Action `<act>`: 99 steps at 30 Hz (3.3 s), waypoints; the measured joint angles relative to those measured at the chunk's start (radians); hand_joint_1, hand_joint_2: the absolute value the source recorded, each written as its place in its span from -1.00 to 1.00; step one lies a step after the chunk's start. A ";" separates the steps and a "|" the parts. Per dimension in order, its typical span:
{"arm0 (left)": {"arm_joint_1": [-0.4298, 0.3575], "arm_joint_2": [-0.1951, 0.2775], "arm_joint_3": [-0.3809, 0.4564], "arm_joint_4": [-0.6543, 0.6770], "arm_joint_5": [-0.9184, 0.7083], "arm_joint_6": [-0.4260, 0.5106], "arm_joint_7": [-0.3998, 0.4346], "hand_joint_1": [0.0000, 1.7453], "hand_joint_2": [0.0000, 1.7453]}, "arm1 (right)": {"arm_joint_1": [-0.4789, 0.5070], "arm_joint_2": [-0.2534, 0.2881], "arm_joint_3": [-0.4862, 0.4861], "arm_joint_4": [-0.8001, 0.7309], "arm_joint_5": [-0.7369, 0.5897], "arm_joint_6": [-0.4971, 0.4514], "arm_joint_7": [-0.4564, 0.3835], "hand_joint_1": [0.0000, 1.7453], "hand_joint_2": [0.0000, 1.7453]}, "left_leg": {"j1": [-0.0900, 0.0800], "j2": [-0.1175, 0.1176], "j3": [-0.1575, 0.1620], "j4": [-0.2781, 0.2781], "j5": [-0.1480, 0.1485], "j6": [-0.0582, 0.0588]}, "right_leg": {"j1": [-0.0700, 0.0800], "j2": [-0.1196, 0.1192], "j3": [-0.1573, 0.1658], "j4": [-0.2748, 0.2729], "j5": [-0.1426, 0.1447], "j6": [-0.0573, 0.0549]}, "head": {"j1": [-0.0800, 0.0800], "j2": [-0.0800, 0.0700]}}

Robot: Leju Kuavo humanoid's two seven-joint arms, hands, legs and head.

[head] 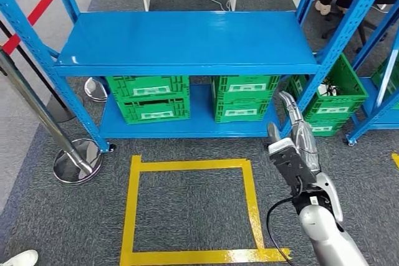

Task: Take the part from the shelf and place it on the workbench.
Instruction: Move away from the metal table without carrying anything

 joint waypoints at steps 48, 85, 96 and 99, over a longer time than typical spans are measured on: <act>-0.003 -0.006 -0.024 0.009 0.020 0.070 -0.059 -1.00 1.00 | 0.013 0.010 -0.023 0.032 0.022 -0.016 0.102 -1.00 1.00 | -0.005 -0.038 0.015 0.001 -0.010 -0.016 | 0.001 0.043 0.031 -0.137 0.107 -0.024 | -0.001 0.000; 0.106 0.086 -0.766 -0.010 0.706 0.037 -0.006 -1.00 1.00 | 0.140 0.084 -0.088 0.729 -0.378 0.195 0.074 -1.00 1.00 | -0.005 -0.038 0.015 0.000 -0.013 -0.015 | 0.001 0.043 0.030 -0.137 0.105 -0.024 | -0.001 0.000; 0.142 0.113 -1.005 -0.024 0.911 0.026 0.012 -1.00 1.00 | 0.176 0.116 -0.111 0.955 -0.489 0.255 0.062 -1.00 1.00 | -0.005 -0.038 0.015 0.000 -0.014 -0.016 | 0.001 0.043 0.030 -0.137 0.104 -0.024 | -0.001 0.000; 0.152 0.121 -1.074 -0.030 0.977 0.022 0.016 -1.00 1.00 | 0.183 0.127 -0.121 1.027 -0.524 0.274 0.059 -1.00 1.00 | -0.005 -0.038 0.015 0.000 -0.014 -0.016 | 0.001 0.043 0.031 -0.137 0.103 -0.023 | -0.001 0.000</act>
